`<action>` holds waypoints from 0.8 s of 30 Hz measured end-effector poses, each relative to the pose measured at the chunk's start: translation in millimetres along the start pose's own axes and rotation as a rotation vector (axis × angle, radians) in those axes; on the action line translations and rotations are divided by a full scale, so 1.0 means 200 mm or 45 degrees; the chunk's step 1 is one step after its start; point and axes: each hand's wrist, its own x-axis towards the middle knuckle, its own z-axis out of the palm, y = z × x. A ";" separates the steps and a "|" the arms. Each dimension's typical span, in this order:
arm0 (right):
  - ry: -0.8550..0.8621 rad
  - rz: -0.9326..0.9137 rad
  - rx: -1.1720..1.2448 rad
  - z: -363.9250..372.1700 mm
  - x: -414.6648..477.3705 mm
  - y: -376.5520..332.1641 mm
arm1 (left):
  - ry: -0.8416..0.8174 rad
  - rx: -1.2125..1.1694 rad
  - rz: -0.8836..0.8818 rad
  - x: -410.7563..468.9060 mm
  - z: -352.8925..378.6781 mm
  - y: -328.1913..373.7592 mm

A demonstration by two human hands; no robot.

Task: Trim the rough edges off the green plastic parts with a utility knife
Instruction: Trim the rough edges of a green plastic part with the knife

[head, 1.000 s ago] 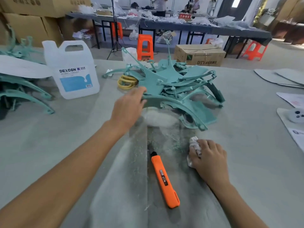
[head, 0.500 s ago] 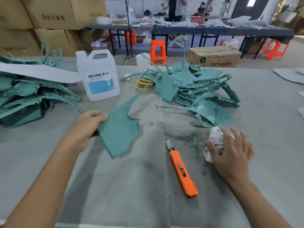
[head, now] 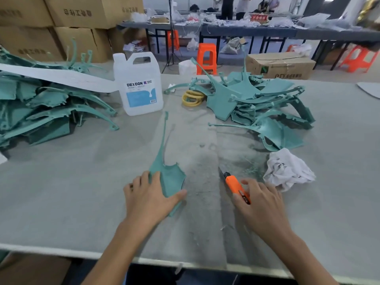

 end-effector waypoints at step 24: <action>-0.376 -0.168 0.148 -0.16 -0.21 0.13 | -0.395 -0.095 0.425 -0.06 0.07 -0.01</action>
